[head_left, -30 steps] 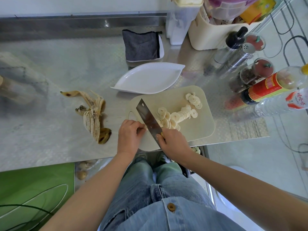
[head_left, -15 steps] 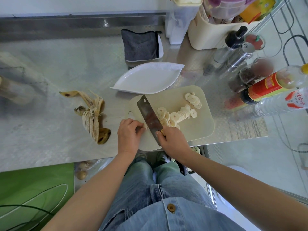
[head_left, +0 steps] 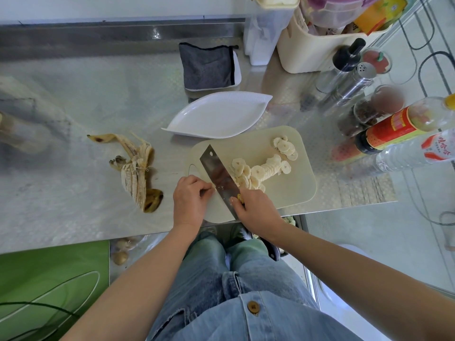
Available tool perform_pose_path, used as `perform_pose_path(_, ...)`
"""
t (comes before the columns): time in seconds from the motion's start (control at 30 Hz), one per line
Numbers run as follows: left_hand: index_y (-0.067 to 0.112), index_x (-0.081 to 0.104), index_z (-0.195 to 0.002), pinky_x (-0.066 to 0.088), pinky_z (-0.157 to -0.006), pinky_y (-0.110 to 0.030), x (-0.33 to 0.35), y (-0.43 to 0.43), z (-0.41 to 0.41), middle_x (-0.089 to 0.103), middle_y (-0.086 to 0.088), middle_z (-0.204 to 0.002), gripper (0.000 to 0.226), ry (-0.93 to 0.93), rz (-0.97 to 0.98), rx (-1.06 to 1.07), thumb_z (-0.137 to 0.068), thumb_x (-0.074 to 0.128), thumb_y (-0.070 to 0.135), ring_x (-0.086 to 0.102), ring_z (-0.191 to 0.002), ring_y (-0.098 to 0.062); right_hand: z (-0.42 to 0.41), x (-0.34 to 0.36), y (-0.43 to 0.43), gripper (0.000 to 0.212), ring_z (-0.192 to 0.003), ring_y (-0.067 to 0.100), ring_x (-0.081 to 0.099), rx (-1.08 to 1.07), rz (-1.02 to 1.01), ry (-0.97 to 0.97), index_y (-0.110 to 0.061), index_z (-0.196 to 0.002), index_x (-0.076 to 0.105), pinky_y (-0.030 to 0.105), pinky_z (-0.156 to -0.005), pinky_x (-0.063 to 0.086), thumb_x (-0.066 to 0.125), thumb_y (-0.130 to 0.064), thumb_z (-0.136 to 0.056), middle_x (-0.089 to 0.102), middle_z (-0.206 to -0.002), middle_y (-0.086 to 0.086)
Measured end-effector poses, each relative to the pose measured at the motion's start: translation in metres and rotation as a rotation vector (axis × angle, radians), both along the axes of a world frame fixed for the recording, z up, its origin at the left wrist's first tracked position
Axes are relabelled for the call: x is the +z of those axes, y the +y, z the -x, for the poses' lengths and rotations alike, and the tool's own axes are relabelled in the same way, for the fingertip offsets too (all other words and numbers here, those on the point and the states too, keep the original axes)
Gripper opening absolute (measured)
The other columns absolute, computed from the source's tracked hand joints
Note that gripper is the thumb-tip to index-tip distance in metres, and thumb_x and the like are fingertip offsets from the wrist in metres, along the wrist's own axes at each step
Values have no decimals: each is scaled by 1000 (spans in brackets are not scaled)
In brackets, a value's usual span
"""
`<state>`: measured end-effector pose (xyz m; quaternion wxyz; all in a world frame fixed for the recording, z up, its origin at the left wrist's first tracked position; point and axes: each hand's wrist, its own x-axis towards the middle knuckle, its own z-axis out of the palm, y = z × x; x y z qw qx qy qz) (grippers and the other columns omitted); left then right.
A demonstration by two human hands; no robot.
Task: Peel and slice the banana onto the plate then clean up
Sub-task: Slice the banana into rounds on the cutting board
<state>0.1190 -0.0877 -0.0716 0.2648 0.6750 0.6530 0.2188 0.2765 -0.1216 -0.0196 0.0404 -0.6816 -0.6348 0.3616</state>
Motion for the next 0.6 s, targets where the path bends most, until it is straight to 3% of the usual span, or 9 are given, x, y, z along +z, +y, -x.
perform_pose_path(0.27,8,76,-79,34,-63,-24,0,1,0,62,-3,-71,7,8,-9,-3,-73,80,12,48,-71,-14,10,-15,1,28,-59,21,41,4,9,-25,-14,-75,38,29,-50,25,40,-29,-98,35,-59,-2)
perform_pose_path(0.47,9,76,-78,47,-64,-34,2,3,-1,63,-4,-73,5,17,5,-28,-75,78,11,54,-72,-22,1,-5,5,33,-57,20,40,-11,-36,-14,-17,-68,34,32,-52,25,43,-27,-97,35,-58,-2)
perform_pose_path(0.6,9,76,-79,48,-67,-32,2,5,-2,65,-4,-77,6,28,21,-28,-74,79,9,55,-75,-22,-6,2,2,35,-54,19,37,-14,-46,-12,-18,-66,32,31,-50,25,43,-29,-97,37,-57,0)
